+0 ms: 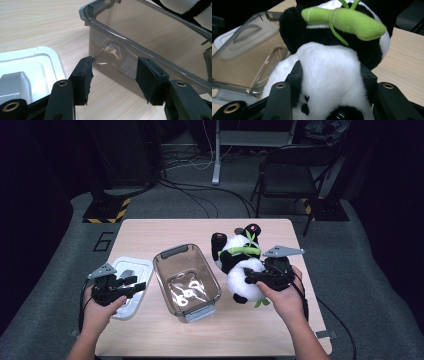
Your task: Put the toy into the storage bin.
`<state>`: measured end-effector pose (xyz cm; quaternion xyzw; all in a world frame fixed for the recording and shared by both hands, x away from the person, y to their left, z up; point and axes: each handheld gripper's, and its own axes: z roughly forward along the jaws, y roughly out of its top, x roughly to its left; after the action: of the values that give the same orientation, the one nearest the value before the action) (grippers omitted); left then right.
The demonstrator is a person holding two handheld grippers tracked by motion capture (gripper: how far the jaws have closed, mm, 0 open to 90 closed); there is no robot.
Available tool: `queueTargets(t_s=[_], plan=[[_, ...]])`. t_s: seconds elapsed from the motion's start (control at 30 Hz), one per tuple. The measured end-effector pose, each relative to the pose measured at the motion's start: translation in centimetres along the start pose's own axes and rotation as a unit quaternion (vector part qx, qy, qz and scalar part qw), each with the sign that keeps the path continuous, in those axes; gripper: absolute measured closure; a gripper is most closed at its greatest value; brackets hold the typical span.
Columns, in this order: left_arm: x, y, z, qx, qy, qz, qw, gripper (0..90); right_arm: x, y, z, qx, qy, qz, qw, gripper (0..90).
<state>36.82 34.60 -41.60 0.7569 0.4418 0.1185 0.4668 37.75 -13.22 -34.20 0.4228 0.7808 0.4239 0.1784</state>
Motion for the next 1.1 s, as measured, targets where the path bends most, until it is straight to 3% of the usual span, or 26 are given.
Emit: queueTargets(t_s=[0.23, 0.5, 0.67, 1.1], plan=[[0.2, 0.0, -0.2, -0.003, 0.002, -0.003, 1.0000, 46.8, 1.1, 1.2, 0.3, -0.011, 0.010, -0.011, 0.9998, 51.1], [0.4, -0.1, -0.3, -0.006, 0.003, -0.008, 0.9999, 46.8, 2.4, 1.8, 1.4, -0.014, 0.042, -0.028, 0.9986, 51.0], [0.5, -0.1, -0.4, -0.007, 0.004, -0.009, 0.9999, 46.8, 3.6, 2.6, 2.0, -0.017, 0.058, -0.054, 0.9967, 50.9], [0.5, 0.0, -0.6, -0.010, 0.002, -0.005, 0.9999, 46.8, 6.9, 4.6, 4.1, -0.020, 0.096, -0.094, 0.9907, 50.8]])
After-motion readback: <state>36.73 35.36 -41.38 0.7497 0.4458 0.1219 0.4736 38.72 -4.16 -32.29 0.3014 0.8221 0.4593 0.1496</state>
